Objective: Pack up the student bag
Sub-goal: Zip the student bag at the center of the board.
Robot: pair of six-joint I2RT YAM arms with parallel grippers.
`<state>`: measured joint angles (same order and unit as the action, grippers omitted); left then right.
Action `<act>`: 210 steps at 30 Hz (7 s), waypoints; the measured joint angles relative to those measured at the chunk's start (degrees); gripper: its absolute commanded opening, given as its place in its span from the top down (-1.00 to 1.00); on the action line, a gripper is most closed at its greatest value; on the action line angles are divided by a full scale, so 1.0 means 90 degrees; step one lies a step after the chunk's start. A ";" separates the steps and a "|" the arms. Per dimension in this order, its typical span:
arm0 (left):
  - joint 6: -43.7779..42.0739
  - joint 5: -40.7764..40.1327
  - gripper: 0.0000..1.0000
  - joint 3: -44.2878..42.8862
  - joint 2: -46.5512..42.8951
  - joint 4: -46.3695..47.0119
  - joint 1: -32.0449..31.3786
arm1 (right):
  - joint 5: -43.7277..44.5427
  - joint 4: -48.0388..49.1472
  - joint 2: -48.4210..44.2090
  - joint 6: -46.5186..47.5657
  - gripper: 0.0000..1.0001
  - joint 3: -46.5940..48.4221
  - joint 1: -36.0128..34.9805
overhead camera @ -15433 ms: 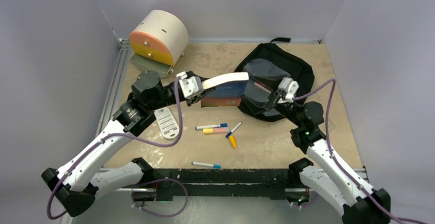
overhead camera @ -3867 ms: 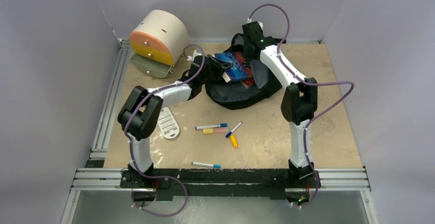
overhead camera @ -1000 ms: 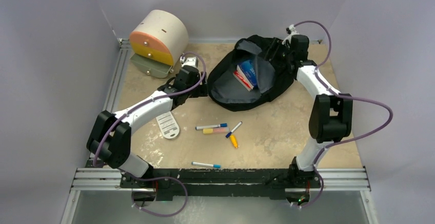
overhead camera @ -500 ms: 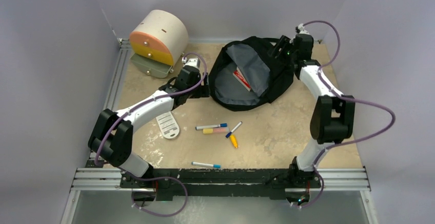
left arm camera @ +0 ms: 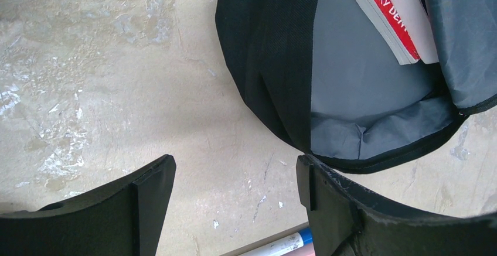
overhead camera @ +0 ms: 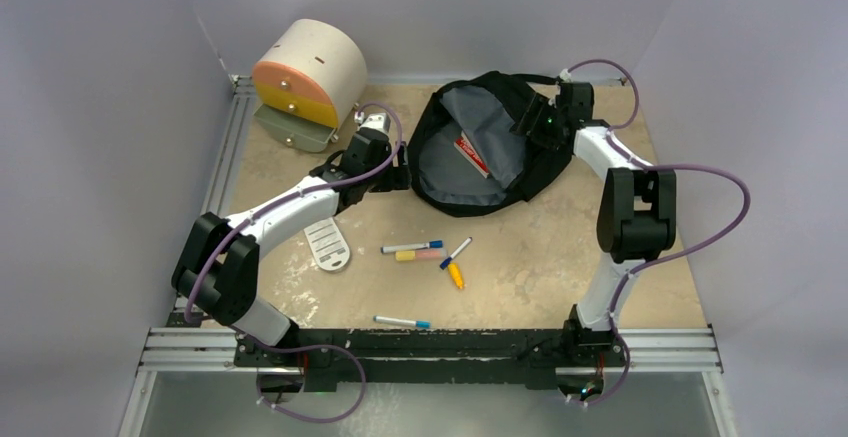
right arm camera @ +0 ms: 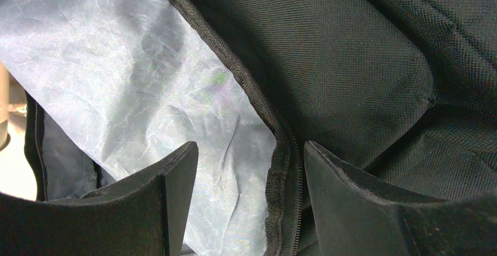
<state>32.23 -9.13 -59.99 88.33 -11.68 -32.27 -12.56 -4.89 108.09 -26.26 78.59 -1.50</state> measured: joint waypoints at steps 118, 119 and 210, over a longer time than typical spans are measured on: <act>-0.0804 0.0121 -0.39 -0.3670 0.3796 0.0712 -0.2137 | -0.1443 0.2356 -0.1231 -0.1460 1.00 -0.3716 0.0131; -0.0801 0.0029 -0.38 -0.3713 0.3847 0.0665 -0.2137 | -0.1513 0.2392 -0.1241 -0.1467 1.00 -0.3742 0.0131; -0.1173 0.0772 -0.38 -0.1996 0.2518 0.0670 -0.1632 | -0.1214 0.2684 -0.1719 -0.1894 1.00 -0.4272 0.0036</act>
<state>21.67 -2.17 -77.95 111.00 -5.65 -46.96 -23.49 19.27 92.62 -43.31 40.14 -1.17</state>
